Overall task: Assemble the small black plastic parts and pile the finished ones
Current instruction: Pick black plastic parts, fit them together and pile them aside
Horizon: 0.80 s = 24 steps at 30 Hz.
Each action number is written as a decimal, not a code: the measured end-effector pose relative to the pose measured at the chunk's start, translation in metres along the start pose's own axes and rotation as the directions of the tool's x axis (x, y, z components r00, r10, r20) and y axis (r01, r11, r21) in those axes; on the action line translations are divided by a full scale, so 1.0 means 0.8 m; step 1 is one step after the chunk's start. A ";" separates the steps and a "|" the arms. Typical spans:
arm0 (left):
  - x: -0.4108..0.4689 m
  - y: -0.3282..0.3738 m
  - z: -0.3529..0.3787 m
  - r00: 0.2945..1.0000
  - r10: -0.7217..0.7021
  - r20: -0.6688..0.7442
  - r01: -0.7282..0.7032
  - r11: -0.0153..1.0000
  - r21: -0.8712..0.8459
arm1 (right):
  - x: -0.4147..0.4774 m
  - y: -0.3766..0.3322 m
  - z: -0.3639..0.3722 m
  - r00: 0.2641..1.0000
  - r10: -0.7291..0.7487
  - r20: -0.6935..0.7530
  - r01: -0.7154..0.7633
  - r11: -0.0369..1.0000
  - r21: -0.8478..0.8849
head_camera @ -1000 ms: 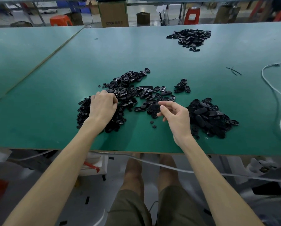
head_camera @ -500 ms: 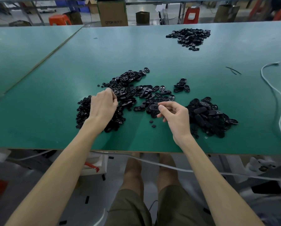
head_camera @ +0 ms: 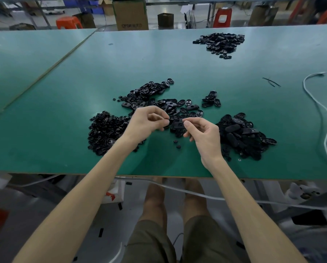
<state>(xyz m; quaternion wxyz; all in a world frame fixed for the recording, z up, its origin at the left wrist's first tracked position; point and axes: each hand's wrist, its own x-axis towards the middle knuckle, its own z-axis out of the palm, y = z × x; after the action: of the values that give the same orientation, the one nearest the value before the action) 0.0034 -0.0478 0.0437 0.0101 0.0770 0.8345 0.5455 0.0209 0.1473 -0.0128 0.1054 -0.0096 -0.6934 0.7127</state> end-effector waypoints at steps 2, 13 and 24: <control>-0.001 0.001 0.014 1.000 0.013 0.028 -0.011 0.997 -0.076 | 0.000 0.000 -0.001 1.000 -0.011 0.006 0.011 1.000 0.007; 0.002 -0.007 0.029 0.996 0.089 0.024 -0.090 0.994 0.059 | 0.001 0.002 0.000 1.000 -0.018 0.021 0.018 1.000 -0.015; 0.005 -0.010 0.040 0.994 0.110 0.017 -0.112 0.979 0.173 | 0.002 0.005 0.000 0.999 -0.018 0.040 0.020 0.999 -0.039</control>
<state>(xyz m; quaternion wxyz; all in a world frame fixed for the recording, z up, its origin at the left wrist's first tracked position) 0.0018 -0.0212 0.0239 -0.0240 0.1261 0.8733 0.4700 0.0190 0.1476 -0.0166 0.0983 0.0091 -0.7093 0.6979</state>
